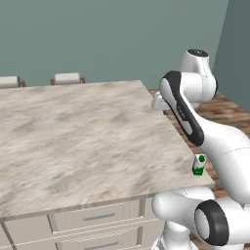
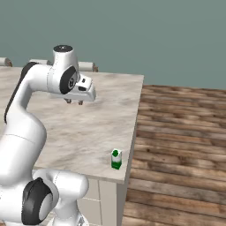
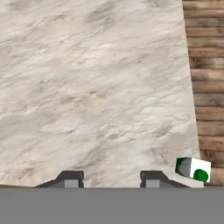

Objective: Pick the milk from the counter and place it in the open cabinet.

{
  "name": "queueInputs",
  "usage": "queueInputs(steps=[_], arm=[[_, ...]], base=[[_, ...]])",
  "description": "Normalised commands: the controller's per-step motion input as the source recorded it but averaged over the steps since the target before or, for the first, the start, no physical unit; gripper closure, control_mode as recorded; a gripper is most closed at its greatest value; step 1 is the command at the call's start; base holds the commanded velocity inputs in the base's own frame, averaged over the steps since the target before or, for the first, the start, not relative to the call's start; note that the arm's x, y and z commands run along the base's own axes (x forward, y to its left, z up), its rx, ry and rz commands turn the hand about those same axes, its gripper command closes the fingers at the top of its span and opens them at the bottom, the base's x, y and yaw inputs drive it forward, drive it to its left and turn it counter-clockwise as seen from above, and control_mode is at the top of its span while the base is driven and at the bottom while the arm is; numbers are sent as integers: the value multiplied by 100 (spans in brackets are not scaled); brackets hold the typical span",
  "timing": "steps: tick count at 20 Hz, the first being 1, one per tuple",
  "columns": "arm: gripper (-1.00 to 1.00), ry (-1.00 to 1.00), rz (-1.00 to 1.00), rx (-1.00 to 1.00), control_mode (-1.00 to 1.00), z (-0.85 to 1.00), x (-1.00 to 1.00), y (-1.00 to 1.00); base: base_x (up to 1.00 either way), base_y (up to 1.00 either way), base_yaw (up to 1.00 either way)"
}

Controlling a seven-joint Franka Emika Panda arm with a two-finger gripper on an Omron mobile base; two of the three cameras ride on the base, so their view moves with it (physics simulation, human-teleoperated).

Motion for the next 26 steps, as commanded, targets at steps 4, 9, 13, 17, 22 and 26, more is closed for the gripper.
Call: queueInputs(steps=[4, 9, 13, 17, 22, 26], arm=[[-100, -1, -5, 0, -100, 0, 0, 0], [-100, -12, -26, 19, -100, -18, -26, -75], [-100, -16, -17, 27, -100, -32, -25, -100], [-100, -17, 5, 23, -100, -26, -4, -93], [-100, -15, 27, 17, -100, -11, 11, -35], [-100, -14, 31, 7, -100, -4, 24, -31]], base=[[0, 0, 0], [0, 0, 0], [0, 0, 0], [0, 0, 0], [0, 0, 0], [0, 0, 0]])
